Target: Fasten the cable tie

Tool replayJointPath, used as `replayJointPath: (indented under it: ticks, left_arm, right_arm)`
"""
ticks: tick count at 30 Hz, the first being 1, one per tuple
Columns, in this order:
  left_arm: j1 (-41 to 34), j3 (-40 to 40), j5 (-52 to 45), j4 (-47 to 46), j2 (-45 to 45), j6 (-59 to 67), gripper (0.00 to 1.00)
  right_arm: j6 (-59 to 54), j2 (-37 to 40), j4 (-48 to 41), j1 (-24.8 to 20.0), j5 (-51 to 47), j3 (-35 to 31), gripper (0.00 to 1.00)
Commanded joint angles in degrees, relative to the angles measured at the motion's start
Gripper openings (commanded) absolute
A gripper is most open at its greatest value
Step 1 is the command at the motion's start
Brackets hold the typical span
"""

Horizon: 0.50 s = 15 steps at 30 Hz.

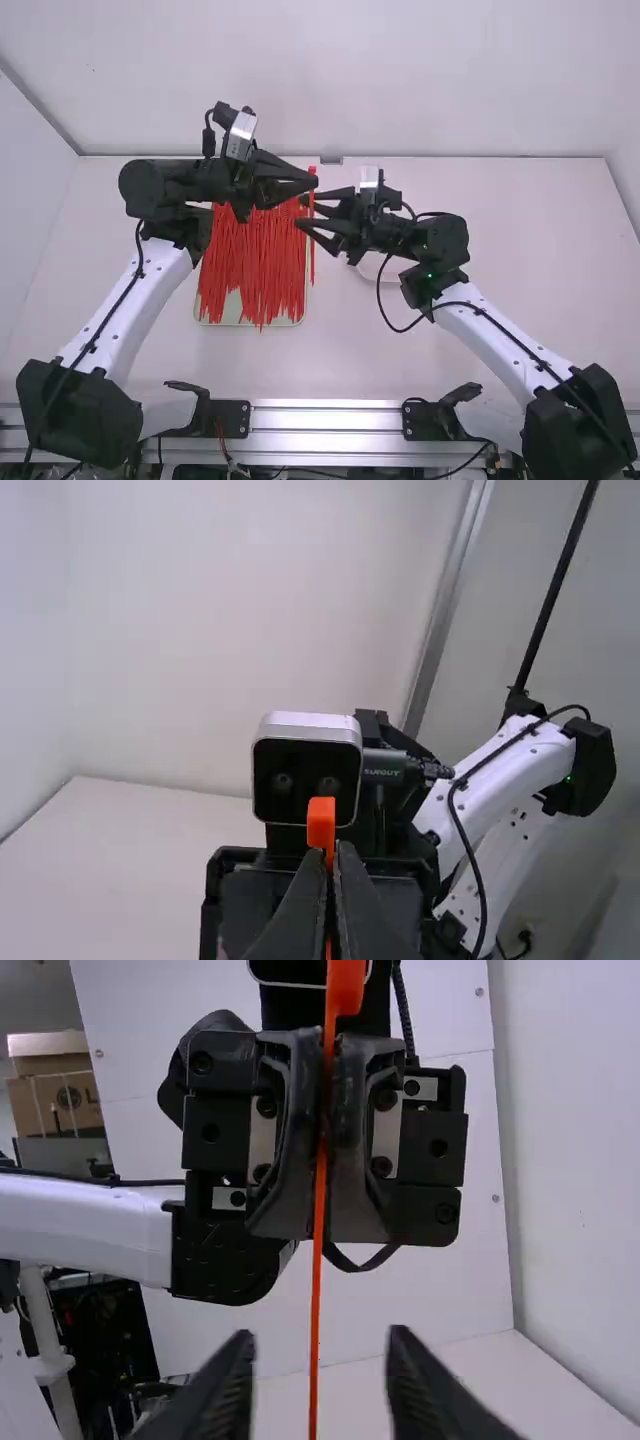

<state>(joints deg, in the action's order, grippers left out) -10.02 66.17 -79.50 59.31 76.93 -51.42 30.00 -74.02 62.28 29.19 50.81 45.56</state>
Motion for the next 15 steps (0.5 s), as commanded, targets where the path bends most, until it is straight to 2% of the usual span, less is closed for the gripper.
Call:
replayJointPath:
  ticks: [1,3,4,5,11,15]
  left_arm:
    - [0.6,1.4,-0.3,-0.2,-0.2,-0.9,0.01]
    - [1.4,1.4,0.1,-0.7,-0.2,-1.9,0.01]
    - [1.8,1.4,0.3,-1.1,-0.2,-2.2,0.01]
    - [2.3,1.4,0.7,-2.0,-0.2,-2.3,0.01]
    - [5.6,1.4,3.9,-11.9,-0.2,-2.3,0.01]
    - [8.2,1.4,6.2,-20.8,-0.2,-2.3,0.02]
  right_arm:
    - [0.7,0.5,0.3,0.0,1.4,-0.3,0.49]
    - [0.5,0.5,0.3,-0.6,2.6,-0.3,0.56]
    - [0.9,0.5,0.3,-1.1,3.2,-0.3,0.68]
    - [1.8,0.5,0.3,-1.7,3.4,-0.3,0.98]
    - [6.7,0.5,0.3,-5.2,3.6,-0.3,0.98]
    - [-1.6,0.5,-0.2,-6.5,5.0,-0.3,0.98]
